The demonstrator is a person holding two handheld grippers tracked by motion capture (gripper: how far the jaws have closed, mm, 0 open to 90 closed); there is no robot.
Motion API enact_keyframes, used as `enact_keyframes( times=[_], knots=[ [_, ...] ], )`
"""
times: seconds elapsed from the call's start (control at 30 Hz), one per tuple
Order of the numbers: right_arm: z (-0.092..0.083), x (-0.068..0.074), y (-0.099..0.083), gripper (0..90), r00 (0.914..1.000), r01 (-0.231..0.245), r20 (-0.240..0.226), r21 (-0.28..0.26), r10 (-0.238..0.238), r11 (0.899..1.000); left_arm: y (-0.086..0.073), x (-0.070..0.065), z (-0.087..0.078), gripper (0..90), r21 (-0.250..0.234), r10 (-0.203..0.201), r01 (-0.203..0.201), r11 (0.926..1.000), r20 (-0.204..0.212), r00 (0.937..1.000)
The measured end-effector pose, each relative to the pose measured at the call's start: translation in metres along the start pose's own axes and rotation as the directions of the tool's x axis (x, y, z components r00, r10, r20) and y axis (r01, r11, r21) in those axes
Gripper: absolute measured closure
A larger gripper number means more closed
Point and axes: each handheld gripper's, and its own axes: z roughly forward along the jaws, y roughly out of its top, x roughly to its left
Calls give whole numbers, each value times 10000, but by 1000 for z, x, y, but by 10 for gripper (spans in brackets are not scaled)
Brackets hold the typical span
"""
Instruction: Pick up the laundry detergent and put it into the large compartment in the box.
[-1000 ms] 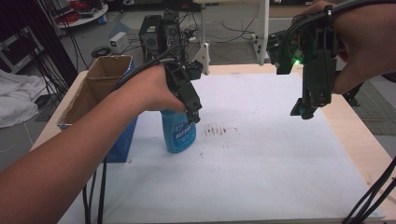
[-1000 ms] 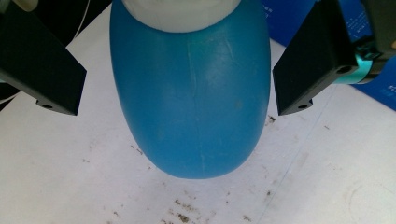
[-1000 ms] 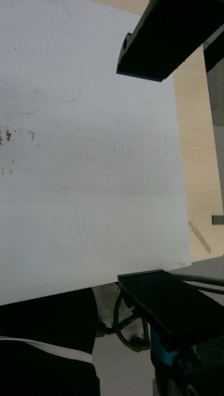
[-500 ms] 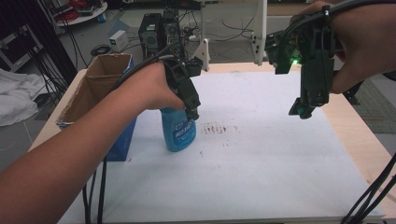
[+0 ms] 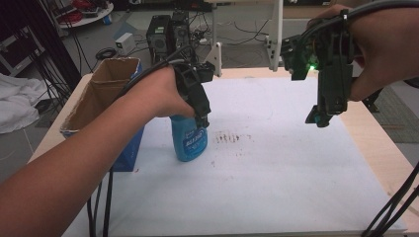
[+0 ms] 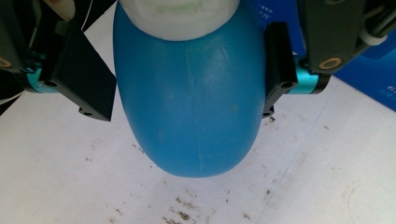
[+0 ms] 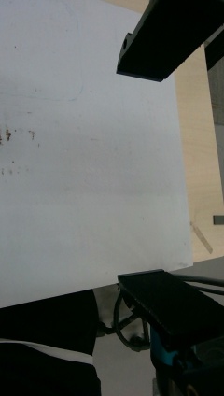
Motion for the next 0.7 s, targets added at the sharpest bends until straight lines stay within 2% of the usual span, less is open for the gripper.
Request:
enact_keyframes(
  times=[0.7],
  knots=[
    [-1, 2, -2, 12, 9998, -210, 24, 0, 210, 9998, 0, 1, 0, 365, 227, 97, -87, 9997, -419, 9991]
  ],
)
